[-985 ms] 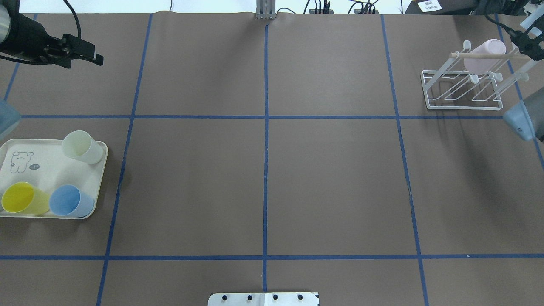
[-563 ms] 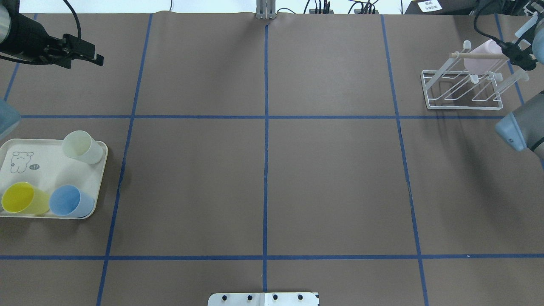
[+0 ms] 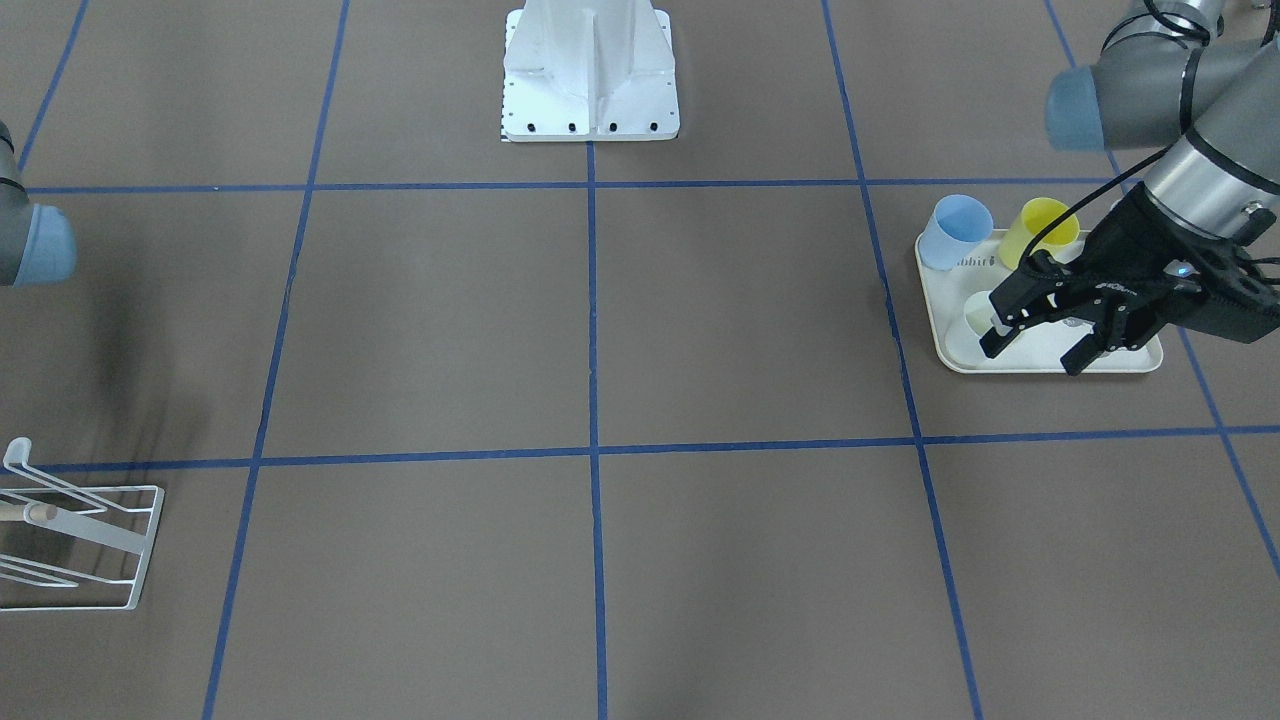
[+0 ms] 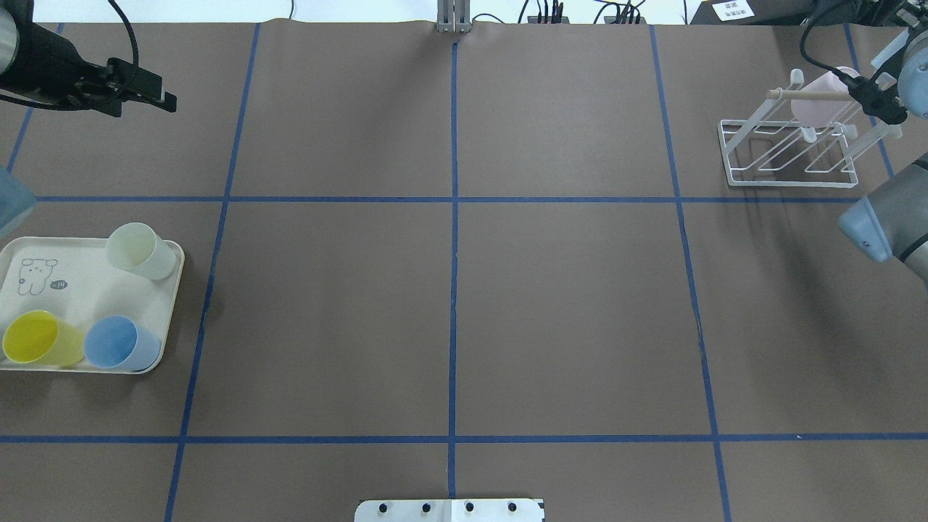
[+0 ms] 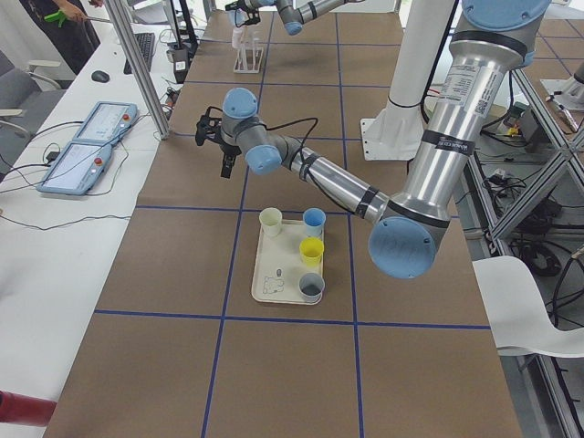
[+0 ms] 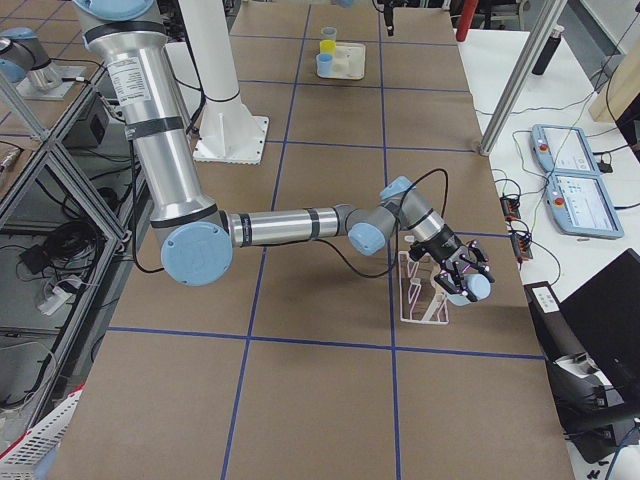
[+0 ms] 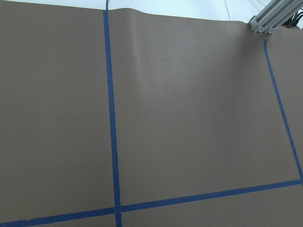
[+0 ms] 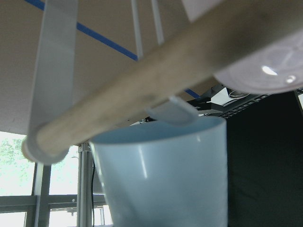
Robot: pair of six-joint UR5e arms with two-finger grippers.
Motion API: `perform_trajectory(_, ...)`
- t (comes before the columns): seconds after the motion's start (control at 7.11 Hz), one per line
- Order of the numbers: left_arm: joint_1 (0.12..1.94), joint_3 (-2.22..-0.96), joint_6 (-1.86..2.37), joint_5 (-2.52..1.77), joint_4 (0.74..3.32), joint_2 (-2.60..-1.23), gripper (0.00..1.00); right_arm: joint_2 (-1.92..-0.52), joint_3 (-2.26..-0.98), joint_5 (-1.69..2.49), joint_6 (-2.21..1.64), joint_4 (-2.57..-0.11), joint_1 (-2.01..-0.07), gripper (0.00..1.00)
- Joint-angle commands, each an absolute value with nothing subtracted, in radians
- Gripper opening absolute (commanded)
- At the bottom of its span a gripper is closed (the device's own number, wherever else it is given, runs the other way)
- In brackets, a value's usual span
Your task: Transfer IKEA cup to right arm and place on rack
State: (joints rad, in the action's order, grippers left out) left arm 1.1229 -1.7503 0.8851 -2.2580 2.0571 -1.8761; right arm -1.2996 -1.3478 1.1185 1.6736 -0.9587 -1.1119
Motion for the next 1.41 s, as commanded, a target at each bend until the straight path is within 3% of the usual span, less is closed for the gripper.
perform_trajectory(0.0,1.123,-1.750,0.885,-2.258,2.057,-1.876,1.00,-1.301,-1.344,1.103,1.674,-0.959,-1.103,0.39)
perform_trajectory(0.56,1.121,-1.749,0.885,-2.258,2.057,-1.876,1.00,-1.301,-1.332,1.080,1.674,-0.959,-1.086,0.43)
perform_trajectory(1.27,1.121,-1.747,0.885,-2.258,2.057,-1.876,1.00,-1.301,-1.322,1.046,1.672,-0.959,-1.059,0.57)
